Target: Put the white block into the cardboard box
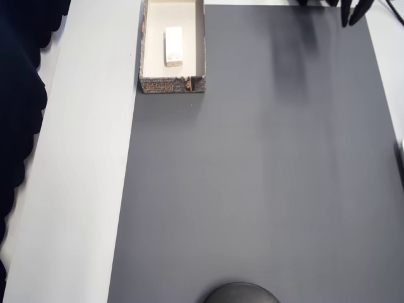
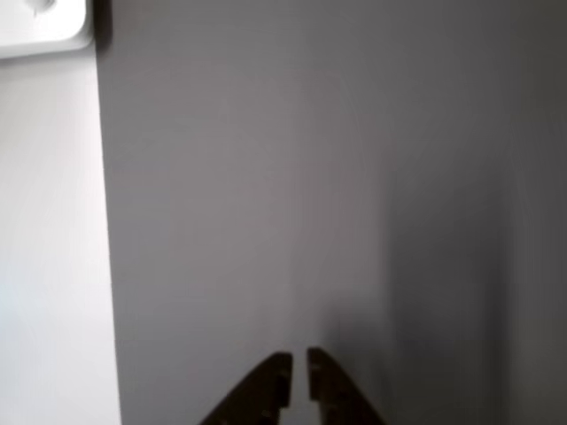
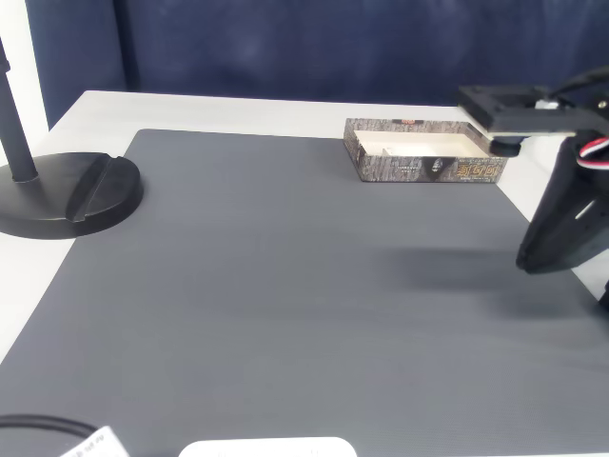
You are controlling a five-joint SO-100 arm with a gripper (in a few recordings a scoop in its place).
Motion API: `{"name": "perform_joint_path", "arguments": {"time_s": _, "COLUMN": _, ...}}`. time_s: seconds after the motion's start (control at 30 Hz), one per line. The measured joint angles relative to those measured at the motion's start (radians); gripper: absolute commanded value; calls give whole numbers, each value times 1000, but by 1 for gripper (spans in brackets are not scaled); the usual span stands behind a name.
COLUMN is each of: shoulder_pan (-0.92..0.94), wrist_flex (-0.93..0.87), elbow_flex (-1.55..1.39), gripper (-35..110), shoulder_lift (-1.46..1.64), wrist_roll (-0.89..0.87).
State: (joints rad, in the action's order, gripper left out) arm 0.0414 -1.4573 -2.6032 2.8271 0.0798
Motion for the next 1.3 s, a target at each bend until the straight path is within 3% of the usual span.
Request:
{"name": "perform_joint_path", "arguments": {"time_s": 0.63, "shoulder_pan": -37, "wrist_flex": 149, "elbow_flex": -383, "gripper": -2, "shoulder_lift": 430, "wrist_roll": 28}}
{"name": "perform_joint_path", "arguments": {"time_s": 1.3, "shoulder_pan": -37, "wrist_flex": 163, "elbow_flex": -468, "gripper": -2, "shoulder_lift": 463, "wrist_roll": 29}}
